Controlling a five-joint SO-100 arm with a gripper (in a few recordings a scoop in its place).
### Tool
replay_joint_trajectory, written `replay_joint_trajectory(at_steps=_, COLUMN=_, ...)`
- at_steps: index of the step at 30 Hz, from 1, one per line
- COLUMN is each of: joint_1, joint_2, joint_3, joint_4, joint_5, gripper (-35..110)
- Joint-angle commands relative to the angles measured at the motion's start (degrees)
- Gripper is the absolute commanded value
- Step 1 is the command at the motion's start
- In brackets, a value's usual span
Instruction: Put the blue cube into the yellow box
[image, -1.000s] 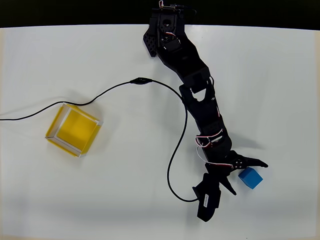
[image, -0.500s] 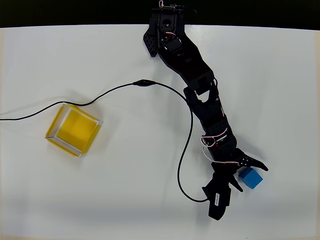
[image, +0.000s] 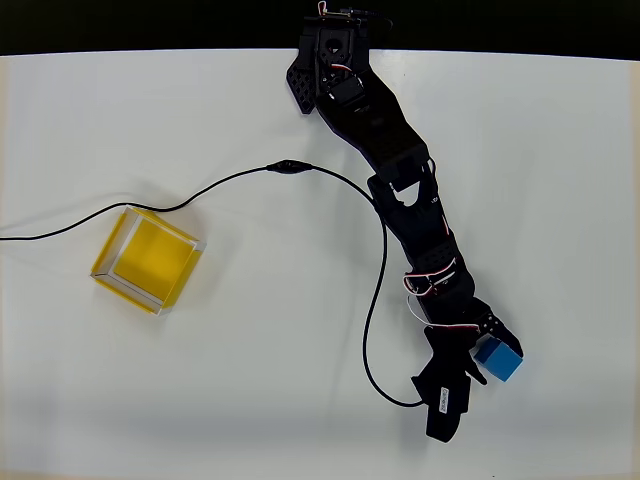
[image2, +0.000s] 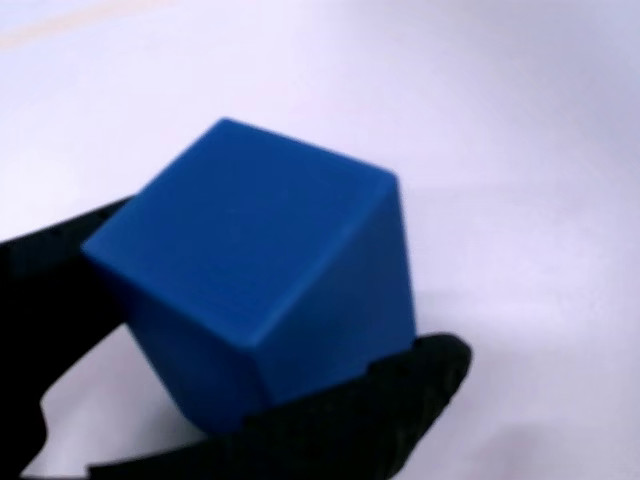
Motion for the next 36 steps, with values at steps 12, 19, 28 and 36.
replay_joint_trajectory(at_steps=12, joint_1=1.7, joint_2=10.8, joint_3=1.1, joint_4=-2.1, joint_5=-6.0, gripper=18)
replay_joint_trajectory(at_steps=19, joint_1=6.1, joint_2=22.9, joint_3=9.0, joint_4=-1.8, joint_5=-7.5, gripper=17)
replay_joint_trajectory(at_steps=28, joint_1=11.7, joint_2=34.7, joint_3=15.8, joint_4=-3.1, joint_5=-9.4, gripper=17)
replay_joint_trajectory(at_steps=36, joint_1=15.7, joint_2=41.4, joint_3=18.5, joint_4=-3.8, joint_5=-7.6, gripper=17)
